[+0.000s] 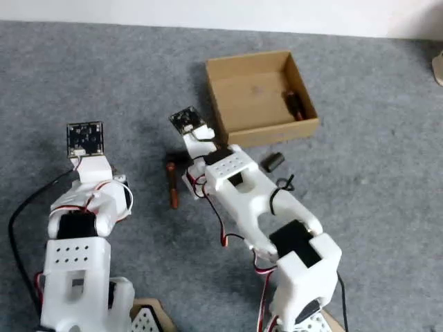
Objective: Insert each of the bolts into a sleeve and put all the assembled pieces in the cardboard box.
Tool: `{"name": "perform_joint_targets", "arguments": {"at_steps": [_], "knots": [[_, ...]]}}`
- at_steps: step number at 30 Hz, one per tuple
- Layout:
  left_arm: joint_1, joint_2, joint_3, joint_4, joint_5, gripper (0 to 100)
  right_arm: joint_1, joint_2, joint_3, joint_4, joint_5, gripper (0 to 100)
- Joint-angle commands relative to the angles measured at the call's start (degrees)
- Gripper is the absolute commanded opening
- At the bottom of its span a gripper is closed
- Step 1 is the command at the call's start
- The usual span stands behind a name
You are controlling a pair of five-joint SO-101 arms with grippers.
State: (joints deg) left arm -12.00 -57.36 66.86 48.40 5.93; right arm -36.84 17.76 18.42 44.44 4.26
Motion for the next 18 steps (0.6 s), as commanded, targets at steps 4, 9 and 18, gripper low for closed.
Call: {"name": "perform_joint_targets", "arguments": {"at_steps": [4, 9, 18], "knots": [[-0.13, -1.27, -0.40, -1.05, 0.18, 1, 0.13, 0.84, -1.19, -0.40, 0.18, 9.4], [-0.13, -1.27, -0.40, -1.05, 0.18, 1, 0.22, 0.75, -1.19, -0.40, 0.35, 0.2], [1.36, -1.71, 1.89, -5.19, 0.62, 1, 0.13, -8.57, -1.10, 0.75, 0.62, 0.5]]}}
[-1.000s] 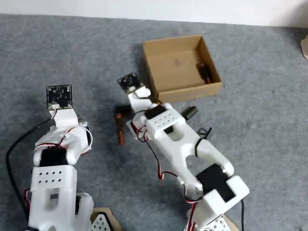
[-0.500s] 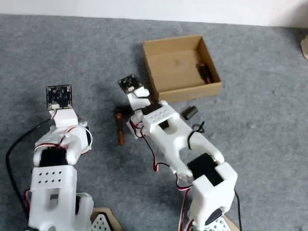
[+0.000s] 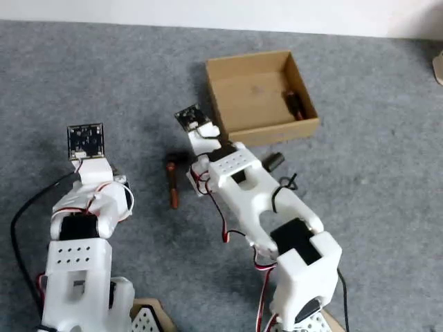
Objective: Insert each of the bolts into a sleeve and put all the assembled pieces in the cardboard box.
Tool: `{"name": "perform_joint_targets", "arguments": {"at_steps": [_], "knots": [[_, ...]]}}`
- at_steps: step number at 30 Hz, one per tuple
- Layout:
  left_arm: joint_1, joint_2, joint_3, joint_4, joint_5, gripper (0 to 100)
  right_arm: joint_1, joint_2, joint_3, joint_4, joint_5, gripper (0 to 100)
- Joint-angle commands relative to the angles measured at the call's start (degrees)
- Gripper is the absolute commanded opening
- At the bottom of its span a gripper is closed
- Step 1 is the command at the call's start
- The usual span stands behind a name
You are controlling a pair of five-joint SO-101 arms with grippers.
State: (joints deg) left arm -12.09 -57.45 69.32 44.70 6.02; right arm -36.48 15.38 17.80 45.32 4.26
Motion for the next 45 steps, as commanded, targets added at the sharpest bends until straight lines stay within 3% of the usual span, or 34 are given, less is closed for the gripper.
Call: {"name": "perform_joint_targets", "arguments": {"at_steps": [1, 6, 14, 19, 30, 35, 41, 45], "knots": [[1.54, -1.63, -0.57, -1.49, 0.53, 1, -0.22, -8.48, 0.13, -0.31, 0.62, 0.5], [2.07, -1.63, -0.57, -1.49, 0.53, 1, 0.22, -21.32, 8.92, -4.00, 0.62, 0.5], [11.03, -1.63, -0.40, -1.58, 0.26, 1, 4.18, -40.31, 22.11, -5.49, 0.70, 0.5], [14.73, -1.71, -0.40, -1.67, 0.18, 1, 8.31, -51.74, 31.08, -5.32, 5.54, 0.5], [21.23, -1.71, -0.31, -1.76, 0.53, 1, 8.40, -78.73, 44.70, 3.21, 6.95, 0.5], [22.11, -1.71, -0.40, -1.76, 0.44, 1, 8.75, -90.51, 53.85, 3.12, 18.55, 0.5], [22.20, -1.71, -0.40, -1.76, 0.53, 1, 8.75, -105.71, 58.42, 3.12, 17.49, 0.5], [22.73, -1.71, 0.04, -6.42, 0.53, 1, 11.12, -112.84, 62.46, 3.12, 5.63, 0.5]]}}
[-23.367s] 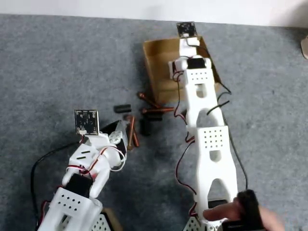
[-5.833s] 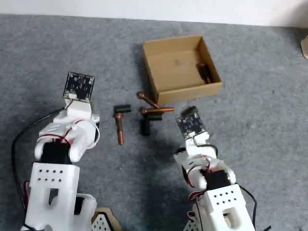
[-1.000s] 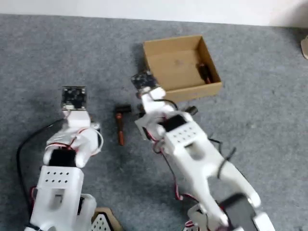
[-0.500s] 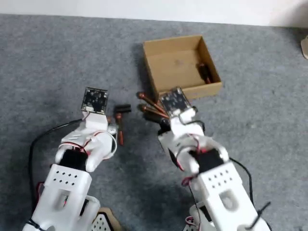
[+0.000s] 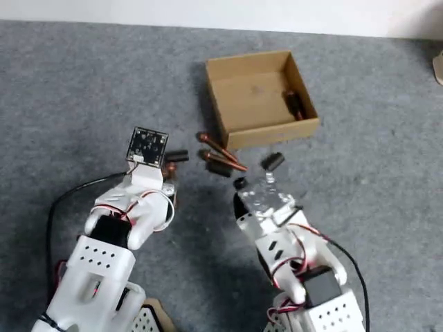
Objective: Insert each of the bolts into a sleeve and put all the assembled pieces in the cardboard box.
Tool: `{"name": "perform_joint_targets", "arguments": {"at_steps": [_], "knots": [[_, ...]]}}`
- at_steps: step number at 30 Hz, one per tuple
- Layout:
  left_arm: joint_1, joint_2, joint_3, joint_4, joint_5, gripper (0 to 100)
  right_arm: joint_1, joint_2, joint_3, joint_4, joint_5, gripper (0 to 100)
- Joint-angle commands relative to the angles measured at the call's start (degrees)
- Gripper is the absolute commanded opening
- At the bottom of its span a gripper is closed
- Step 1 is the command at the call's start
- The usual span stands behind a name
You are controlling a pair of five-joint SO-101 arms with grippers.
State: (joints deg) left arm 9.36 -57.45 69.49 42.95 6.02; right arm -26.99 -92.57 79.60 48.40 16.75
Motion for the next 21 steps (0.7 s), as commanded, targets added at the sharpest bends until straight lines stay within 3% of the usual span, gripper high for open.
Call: {"name": "perform_joint_targets", "arguments": {"at_steps": [1, 5, 11, 21], "knots": [[1.36, -1.71, 0.57, -7.03, 0.62, 1, 1.80, -6.37, 1.54, 0.04, -8.53, 0.5], [1.63, -1.71, 4.00, -19.52, 3.43, 1, 1.80, -11.82, 5.85, -0.22, -14.24, 0.5], [1.71, -1.71, 6.64, -32.53, 3.69, 1, 1.10, -12.35, 10.68, -8.48, -19.69, 0.5], [9.19, -3.91, 8.75, -41.93, 6.86, 1, -3.03, -12.35, 21.67, -20.44, -25.14, 0.5]]}}
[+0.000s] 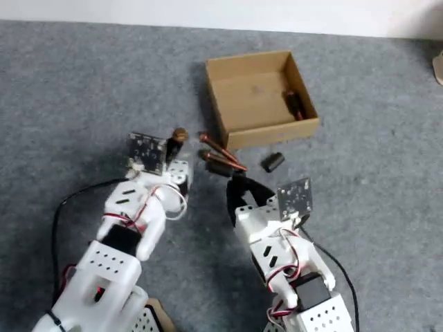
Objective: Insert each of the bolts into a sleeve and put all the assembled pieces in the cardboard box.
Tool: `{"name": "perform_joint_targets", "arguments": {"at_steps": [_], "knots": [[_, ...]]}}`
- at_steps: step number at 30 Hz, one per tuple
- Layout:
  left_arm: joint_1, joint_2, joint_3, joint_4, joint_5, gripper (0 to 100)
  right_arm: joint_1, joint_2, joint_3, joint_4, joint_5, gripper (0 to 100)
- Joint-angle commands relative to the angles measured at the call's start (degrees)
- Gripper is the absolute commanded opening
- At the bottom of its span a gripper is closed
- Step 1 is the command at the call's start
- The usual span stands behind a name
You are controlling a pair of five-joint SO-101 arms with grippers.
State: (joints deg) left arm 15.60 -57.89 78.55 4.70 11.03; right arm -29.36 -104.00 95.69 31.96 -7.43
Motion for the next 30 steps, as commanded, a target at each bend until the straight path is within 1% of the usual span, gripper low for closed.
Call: {"name": "perform_joint_targets", "arguments": {"at_steps": [1, 5, 10, 24, 26, 28, 30], "knots": [[3.74, -4.62, -0.04, -4.31, 2.11, 1, -0.66, -0.40, 6.46, -4.18, -0.97, 0.5], [7.43, -9.89, 0.04, -3.25, 2.20, 1, -0.66, -0.57, 8.04, -3.21, -1.05, 0.5], [9.36, -14.02, -3.38, -2.99, 2.11, 1, -0.66, -0.48, 8.13, -1.63, -0.70, 0.5], [11.82, -14.11, -8.75, -2.99, 2.46, 1, -0.66, -0.31, 8.13, -0.66, -0.53, 0.5], [12.00, -14.29, -8.92, -2.99, 4.04, 1, -0.75, -0.48, 8.13, -0.66, 0.62, 0.5], [11.91, -14.11, -9.89, -2.90, 6.68, 1, -1.71, -0.57, 8.13, -0.66, 3.60, 0.5], [12.09, -14.11, -10.68, -1.49, 8.18, 1, -2.68, -0.57, 8.13, -0.66, 4.66, 0.5]]}}
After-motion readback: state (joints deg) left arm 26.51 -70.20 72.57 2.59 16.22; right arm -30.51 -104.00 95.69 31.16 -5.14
